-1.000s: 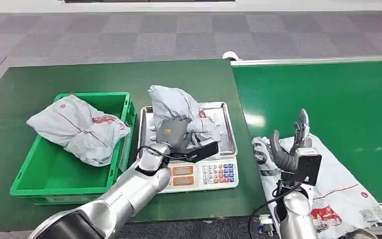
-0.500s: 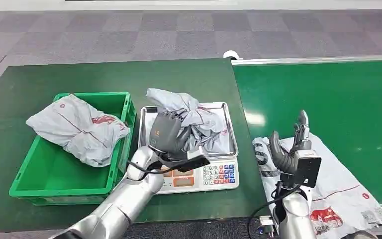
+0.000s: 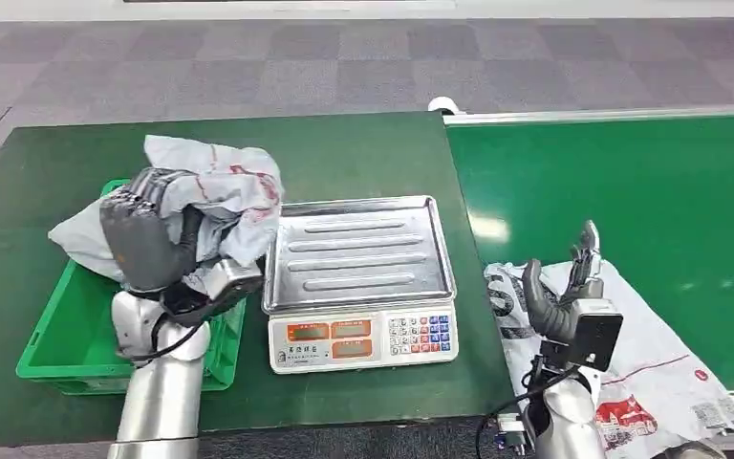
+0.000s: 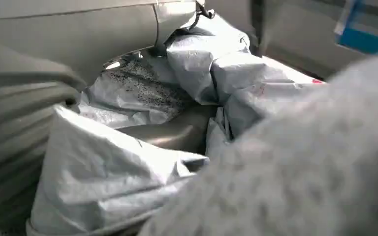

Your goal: Moved the parcel from conveyor to table for the left to box.

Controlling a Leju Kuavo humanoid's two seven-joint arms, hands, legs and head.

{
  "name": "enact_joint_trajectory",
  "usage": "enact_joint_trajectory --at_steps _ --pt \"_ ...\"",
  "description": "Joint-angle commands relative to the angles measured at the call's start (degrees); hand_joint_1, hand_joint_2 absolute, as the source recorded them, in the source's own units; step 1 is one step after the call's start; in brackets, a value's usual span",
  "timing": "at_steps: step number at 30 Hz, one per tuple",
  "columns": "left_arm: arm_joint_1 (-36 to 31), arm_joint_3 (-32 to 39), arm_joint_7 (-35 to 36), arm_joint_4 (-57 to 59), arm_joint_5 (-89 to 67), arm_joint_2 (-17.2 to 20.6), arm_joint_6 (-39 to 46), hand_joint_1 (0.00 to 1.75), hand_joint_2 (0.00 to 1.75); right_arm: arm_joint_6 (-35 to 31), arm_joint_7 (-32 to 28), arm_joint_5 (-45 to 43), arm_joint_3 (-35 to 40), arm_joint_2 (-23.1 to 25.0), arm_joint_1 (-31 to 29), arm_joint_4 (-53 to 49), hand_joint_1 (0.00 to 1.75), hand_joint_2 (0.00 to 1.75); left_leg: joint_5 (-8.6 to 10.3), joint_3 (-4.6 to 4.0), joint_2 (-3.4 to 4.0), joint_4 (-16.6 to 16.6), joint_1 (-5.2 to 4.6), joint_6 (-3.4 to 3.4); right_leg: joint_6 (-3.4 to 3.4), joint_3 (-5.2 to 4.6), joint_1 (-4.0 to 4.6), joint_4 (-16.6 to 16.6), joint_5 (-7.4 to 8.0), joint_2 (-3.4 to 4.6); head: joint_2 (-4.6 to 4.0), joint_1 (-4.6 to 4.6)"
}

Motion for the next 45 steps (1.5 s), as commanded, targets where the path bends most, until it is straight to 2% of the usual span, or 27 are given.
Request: enact_joint_trajectory --at_steps 1,2,3,4,7,12,14,15,18,19,22,24,25,26,27,33,37,38,43,44,45 --pt "-3.8 26.9 6.5 14.0 -8.6 1.8 -0.2 1.75 1.75 -0.4 0.6 0.0 -3.4 0.3 2.6 -3.5 0.0 1.75 -0.04 0.45 0.16 -0.2 -0.07 -0.01 -0.07 0.37 -0.05 -0.2 -0.04 0.12 0.0 0.02" --pt "-3.6 27.2 12.1 17.1 -10.8 3.8 -0.2 1.75 1.75 -0.1 0.8 0.3 -3.5 0.4 2.4 -3.4 0.0 1.75 -0.04 0.35 0.16 -0.2 -0.02 -0.02 -0.05 0.28 -0.01 -0.1 -0.03 0.12 0.0 0.02" --pt "-3.6 27.2 12.1 17.1 -10.8 3.8 -0.2 1.75 1.75 -0.1 0.8 0.3 -3.5 0.4 2.4 -3.4 0.0 1.75 -0.03 0.56 0.27 -0.3 -0.04 -0.04 -0.1 0.43 -0.02 -0.3 -0.01 0.21 0.0 0.02" --pt "-3.3 27.0 13.7 18.3 -11.0 4.6 -0.2 1.75 1.75 -0.1 0.9 0.5 -3.6 0.4 2.1 -3.1 0.0 1.75 -0.02 0.29 0.16 -0.2 -0.06 -0.02 -0.05 0.21 -0.05 -0.1 -0.03 0.12 0.0 0.02" --pt "-2.9 20.9 27.1 27.4 -17.0 8.8 -0.2 1.75 1.75 0.3 1.1 0.9 -3.5 0.4 0.8 -1.4 0.0 1.75 -0.01 0.31 0.15 -0.2 -0.05 -0.03 -0.07 0.2 -0.04 -0.1 -0.02 0.1 0.0 0.0" --pt "-2.9 20.9 27.1 27.4 -17.0 8.8 -0.2 1.75 1.75 0.3 1.1 0.9 -3.5 0.4 0.8 -1.4 0.0 1.75 -0.03 0.27 0.08 -0.1 -0.01 -0.02 -0.06 0.22 0.0 -0.1 -0.04 0.03 0.0 0.02" --pt "-2.7 15.6 33.9 30.5 -17.2 11.2 -0.2 1.75 1.75 0.8 1.2 1.4 -3.3 0.5 -0.3 -0.4 0.0 1.75 -0.01 0.16 0.04 -0.1 -0.03 -0.01 -0.04 0.12 -0.02 -0.1 -0.03 0.02 0.0 0.04" --pt "-2.2 12.3 36.9 31.4 -16.1 12.7 -0.2 1.75 1.75 1.1 1.3 1.8 -3.2 0.6 -0.8 0.2 0.0 1.75 0.02 0.37 -0.01 -0.2 -0.11 0.0 -0.06 0.34 -0.1 -0.1 -0.04 -0.04 0.0 0.0" --pt "-0.9 9.9 38.2 29.8 -14.3 13.5 -0.2 1.75 1.75 1.4 1.6 2.2 -3.0 0.8 -1.9 0.5 0.0 1.75 0.07 0.51 0.06 -0.3 -0.05 -0.06 -0.1 0.49 -0.04 -0.2 -0.06 -0.01 0.0 0.02" --pt "-0.3 8.8 38.9 27.6 -13.7 13.6 -0.2 0.0 1.75 1.5 2.0 2.4 -3.0 0.8 -2.1 0.5 0.0 1.75 -0.05 0.56 -0.05 -0.1 -0.15 0.0 -0.02 0.54 -0.14 0.0 -0.21 -0.16 0.0 0.02" --pt "0.7 9.1 36.0 22.0 -10.6 12.2 -0.2 0.0 1.75 1.7 2.1 2.4 -2.7 0.8 -2.1 0.9 0.0 1.75 -0.25 0.61 -0.05 -0.2 -0.09 0.03 -0.14 0.75 -0.04 0.0 -0.28 -0.19 0.0 0.02" --pt "2.1 13.6 28.2 14.7 -7.1 9.0 -0.2 0.0 1.75 1.9 2.1 2.4 -2.3 0.7 -2.2 1.5 0.0 1.75 -0.31 0.36 0.05 -0.2 -0.07 -0.18 -0.16 0.62 0.06 -0.1 -0.23 -0.11 0.0 0.0" --pt "2.1 17.1 22.2 10.8 -4.8 6.6 -0.2 0.0 0.0 2.0 2.0 2.4 -2.1 0.9 -2.2 1.6 0.0 1.75 -0.25 0.35 0.09 -0.3 -0.08 -0.22 -0.17 0.59 0.06 -0.1 -0.18 -0.07 0.0 0.0" --pt "2.0 18.8 19.0 9.4 -3.4 5.5 -0.2 0.0 0.0 2.0 2.0 2.4 -1.9 0.9 -2.3 1.7 0.0 1.75 0.01 0.48 0.03 -0.3 -0.06 -0.35 -0.33 0.57 0.07 -0.1 -0.07 -0.13 0.0 0.0" --pt "2.0 21.7 12.3 6.7 0.8 3.6 -0.2 0.0 0.0 2.0 2.0 2.4 -1.8 1.1 -2.4 1.8 0.0 1.75 0.11 0.6 0.09 -0.2 -0.02 -0.24 -0.36 0.55 0.12 0.0 -0.07 -0.08 0.0 0.02" --pt "1.6 25.6 0.6 3.5 8.0 0.0 -0.2 0.0 0.0 2.3 1.9 2.5 -1.6 1.7 -2.9 2.1 0.0 1.75 0.14 0.38 0.05 -0.1 0.0 -0.28 -0.33 0.29 0.05 0.1 -0.01 -0.07 0.0 0.0" --pt "3.4 22.1 0.0 -0.4 13.0 0.1 -0.2 0.0 0.0 2.5 1.9 3.0 -1.7 1.7 -3.5 2.8 0.0 1.75 0.06 0.38 0.07 -0.2 -0.01 -0.25 -0.3 0.29 0.04 0.1 -0.06 -0.04 0.0 0.02" --pt "4.6 19.4 0.0 -2.1 17.1 0.5 -0.2 0.0 0.0 2.7 1.9 3.1 -1.8 1.7 -3.7 3.2 0.0 1.75 0.07 0.32 0.01 -0.2 -0.02 -0.24 -0.29 0.23 0.02 0.1 -0.07 -0.1 0.0 0.0" --pt "6.2 16.9 0.0 -5.9 20.0 0.7 -0.2 0.0 0.0 2.9 1.7 3.3 -1.8 1.6 -4.0 3.7 0.0 1.75 -0.01 0.35 0.02 -0.2 0.0 -0.22 -0.3 0.27 0.04 0.0 -0.13 -0.11 0.0 0.0" --pt "6.8 15.5 0.0 -6.8 22.0 0.9 -0.2 0.0 0.0 3.0 1.6 3.3 -1.8 1.6 -4.2 3.9 0.0 1.75 0.0 0.28 -0.02 -0.1 -0.02 -0.22 -0.29 0.2 0.02 0.1 -0.13 -0.14 0.0 0.02" --pt "8.0 10.7 0.0 -6.1 28.8 2.7 -0.2 0.0 0.0 3.1 1.5 3.4 -1.8 1.4 -4.5 4.3 0.0 1.75 -0.01 0.33 0.02 -0.2 0.01 -0.22 -0.3 0.25 0.05 0.0 -0.13 -0.11 0.0 0.0"
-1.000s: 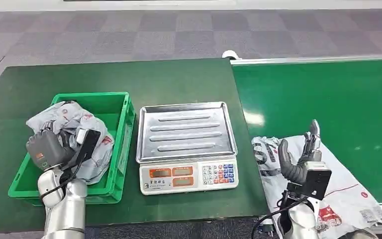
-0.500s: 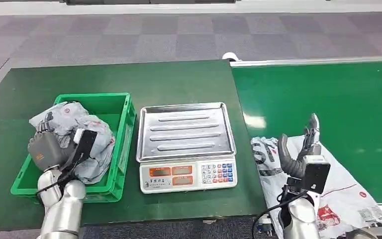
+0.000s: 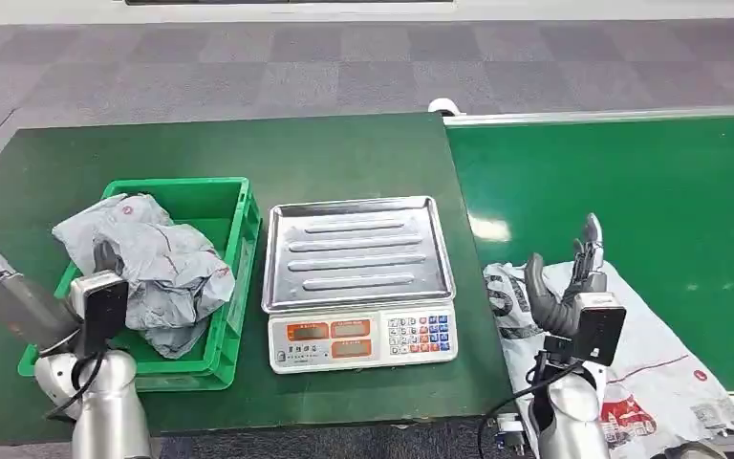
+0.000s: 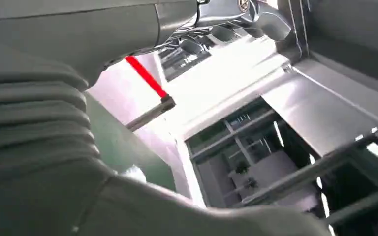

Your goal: Moved the parcel from conveyor to table for the left to box.

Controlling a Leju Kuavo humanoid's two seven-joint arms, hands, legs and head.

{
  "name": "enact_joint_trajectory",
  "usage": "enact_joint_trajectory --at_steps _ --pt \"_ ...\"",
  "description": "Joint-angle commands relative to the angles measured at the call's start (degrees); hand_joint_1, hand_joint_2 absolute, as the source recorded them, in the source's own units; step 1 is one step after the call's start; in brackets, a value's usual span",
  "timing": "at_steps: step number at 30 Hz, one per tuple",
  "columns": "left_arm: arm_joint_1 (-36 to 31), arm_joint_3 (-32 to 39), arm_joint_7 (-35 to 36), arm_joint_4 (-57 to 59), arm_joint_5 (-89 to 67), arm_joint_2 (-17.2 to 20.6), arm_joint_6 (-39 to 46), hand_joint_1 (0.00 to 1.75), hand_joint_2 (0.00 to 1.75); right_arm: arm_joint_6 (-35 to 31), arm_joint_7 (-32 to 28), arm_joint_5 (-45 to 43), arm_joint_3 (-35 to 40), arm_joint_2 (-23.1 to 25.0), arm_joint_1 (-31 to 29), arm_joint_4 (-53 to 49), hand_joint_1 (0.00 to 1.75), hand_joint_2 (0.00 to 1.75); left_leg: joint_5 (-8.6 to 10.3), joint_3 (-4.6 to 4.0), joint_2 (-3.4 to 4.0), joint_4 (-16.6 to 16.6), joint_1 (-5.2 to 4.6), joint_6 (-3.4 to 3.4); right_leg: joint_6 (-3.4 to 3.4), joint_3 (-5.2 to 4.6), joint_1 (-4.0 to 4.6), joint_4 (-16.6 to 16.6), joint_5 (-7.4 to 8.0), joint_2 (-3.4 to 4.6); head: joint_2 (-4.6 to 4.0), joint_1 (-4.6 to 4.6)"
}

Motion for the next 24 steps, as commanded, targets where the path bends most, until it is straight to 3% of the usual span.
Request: enact_joint_trajectory --at_steps 1,3,6,8,9,13,24 --pt "4.3 -12.3 0.2 -5.0 15.3 3.1 -0.2 0.0 0.0 0.7 -0.4 0.1 0.0 0.2 -3.5 5.7 0.0 1.75 -0.03 0.06 0.11 0.0 0.03 0.0 -0.03 0.04 0.04 0.0 0.01 0.09 0.0 -0.02" --pt "5.3 -23.0 5.3 -1.7 33.1 7.4 -16.2 0.0 0.0 1.0 -0.8 0.0 0.0 -0.4 -4.2 6.6 0.0 1.75 -0.02 0.23 0.08 -0.2 0.07 -0.01 -0.06 0.26 0.09 -0.2 0.02 0.03 0.0 0.0" --pt "5.5 -30.5 6.8 2.5 36.2 9.1 -24.3 0.0 0.0 1.8 -1.4 0.1 0.4 -0.6 -5.3 7.8 0.0 1.75 0.03 0.1 -0.14 -0.1 0.01 -0.01 -0.03 0.11 0.01 -0.1 -0.01 -0.17 0.0 -0.02" --pt "5.8 -32.0 6.6 3.8 38.5 9.1 -27.9 0.0 0.0 2.1 -1.5 0.1 0.7 -0.6 -5.9 8.4 0.0 1.75 0.05 0.12 -0.15 -0.1 0.02 -0.01 -0.03 0.15 0.04 -0.2 0.0 -0.19 0.0 0.0" --pt "6.0 -32.2 6.4 4.1 38.5 8.9 -28.0 0.0 1.75 2.2 -1.5 0.1 0.8 -0.6 -6.1 8.5 0.0 1.75 0.01 0.07 -0.05 -0.1 0.0 0.01 0.01 0.1 0.03 -0.1 0.0 -0.08 0.0 -0.02" --pt "7.1 -40.2 10.5 11.0 41.0 9.0 -42.6 0.0 1.75 3.5 -1.7 0.1 2.6 -0.7 -7.2 10.2 0.0 1.75 -0.02 0.24 0.11 -0.2 -0.02 0.01 0.02 0.22 -0.02 -0.2 0.04 0.1 0.0 0.0" --pt "7.0 -40.6 10.0 11.8 41.1 7.6 -41.7 0.0 1.75 2.0 -1.8 -0.7 2.4 -1.1 -1.5 2.6 0.0 1.75 -0.14 0.14 -0.08 0.0 -0.02 0.08 0.06 0.16 -0.02 -0.1 -0.12 -0.07 0.0 0.0"
